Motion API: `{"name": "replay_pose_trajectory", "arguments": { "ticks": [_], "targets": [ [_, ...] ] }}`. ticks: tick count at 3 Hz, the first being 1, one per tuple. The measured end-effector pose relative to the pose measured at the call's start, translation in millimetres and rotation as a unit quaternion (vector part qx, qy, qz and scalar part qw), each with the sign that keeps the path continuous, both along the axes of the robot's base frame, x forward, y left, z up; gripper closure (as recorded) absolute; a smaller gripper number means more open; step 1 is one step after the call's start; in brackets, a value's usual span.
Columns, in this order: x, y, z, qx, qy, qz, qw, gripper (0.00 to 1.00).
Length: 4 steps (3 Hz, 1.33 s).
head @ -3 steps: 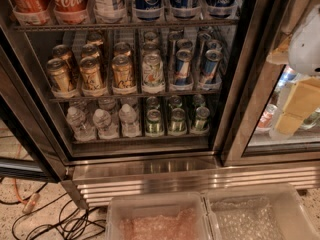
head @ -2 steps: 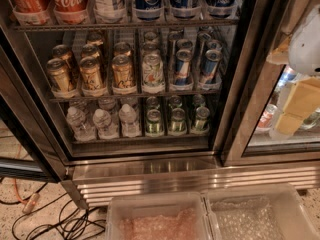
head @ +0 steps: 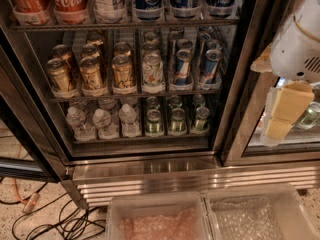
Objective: Pick 7up can from middle shelf of fridge
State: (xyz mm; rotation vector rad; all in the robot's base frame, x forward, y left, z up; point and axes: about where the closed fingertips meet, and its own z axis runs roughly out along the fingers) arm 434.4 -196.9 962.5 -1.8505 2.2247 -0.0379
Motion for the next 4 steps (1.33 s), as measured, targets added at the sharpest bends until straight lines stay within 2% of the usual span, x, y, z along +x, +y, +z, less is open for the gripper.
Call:
{"name": "replay_pose_trajectory", "arguments": {
  "ticks": [1,2,3,4],
  "targets": [
    [2.3,13.2,-21.6,0.046,0.006,-0.014,0.9988,0.00],
    [5.0,41.8,-67.9,0.139,0.031,-0.050,0.9885,0.00],
    [8.8,72.3,-104.3,0.215,0.045,-0.078,0.9725,0.00],
    [13.5,99.8,-127.6,0.278,0.037,-0.097,0.9550,0.00]
  ]
}}
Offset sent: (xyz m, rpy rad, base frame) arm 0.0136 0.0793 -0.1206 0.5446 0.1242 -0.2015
